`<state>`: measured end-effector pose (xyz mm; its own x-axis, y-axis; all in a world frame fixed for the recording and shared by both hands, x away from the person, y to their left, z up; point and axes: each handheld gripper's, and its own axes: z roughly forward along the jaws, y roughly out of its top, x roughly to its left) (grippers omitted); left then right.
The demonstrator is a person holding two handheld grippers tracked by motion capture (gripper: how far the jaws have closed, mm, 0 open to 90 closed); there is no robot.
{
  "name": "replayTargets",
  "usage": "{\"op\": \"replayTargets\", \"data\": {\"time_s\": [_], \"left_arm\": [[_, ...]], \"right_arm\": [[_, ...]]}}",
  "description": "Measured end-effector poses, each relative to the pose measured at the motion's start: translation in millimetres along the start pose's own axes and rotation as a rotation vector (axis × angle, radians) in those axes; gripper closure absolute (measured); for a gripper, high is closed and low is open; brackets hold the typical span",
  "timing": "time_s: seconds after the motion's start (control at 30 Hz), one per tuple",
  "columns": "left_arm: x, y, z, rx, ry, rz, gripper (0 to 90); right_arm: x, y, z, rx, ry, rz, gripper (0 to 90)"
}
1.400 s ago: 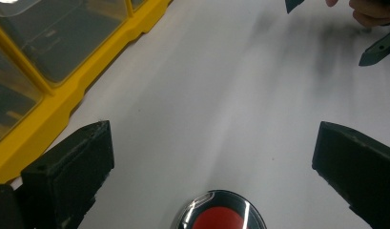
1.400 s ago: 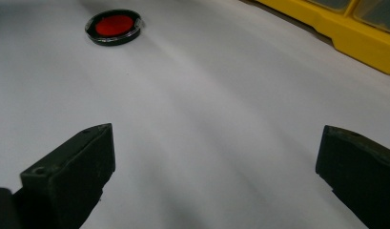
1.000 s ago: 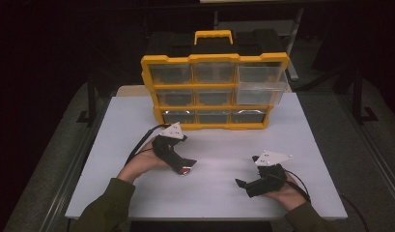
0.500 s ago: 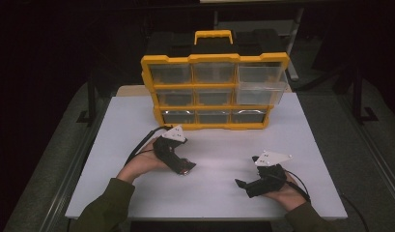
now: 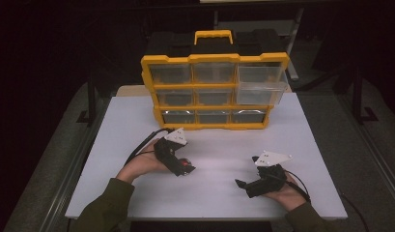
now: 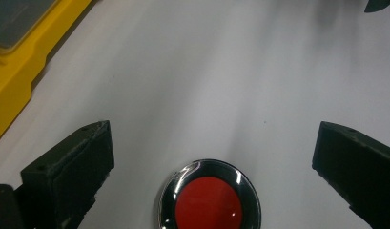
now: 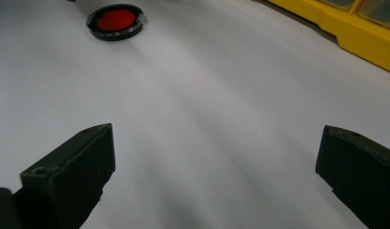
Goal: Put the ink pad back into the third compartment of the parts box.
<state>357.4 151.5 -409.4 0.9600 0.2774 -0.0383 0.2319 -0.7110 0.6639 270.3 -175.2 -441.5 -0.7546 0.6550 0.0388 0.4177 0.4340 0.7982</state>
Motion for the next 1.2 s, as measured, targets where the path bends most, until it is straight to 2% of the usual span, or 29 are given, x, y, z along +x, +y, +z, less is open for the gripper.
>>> {"op": "replayTargets", "data": {"time_s": [1.2], "left_arm": [[-2.1,-10.7,18.1,0.202,-0.001,0.037,0.0]], "right_arm": [[0.9,-0.2,0.4,0.005,0.004,-0.006,0.0]]}}
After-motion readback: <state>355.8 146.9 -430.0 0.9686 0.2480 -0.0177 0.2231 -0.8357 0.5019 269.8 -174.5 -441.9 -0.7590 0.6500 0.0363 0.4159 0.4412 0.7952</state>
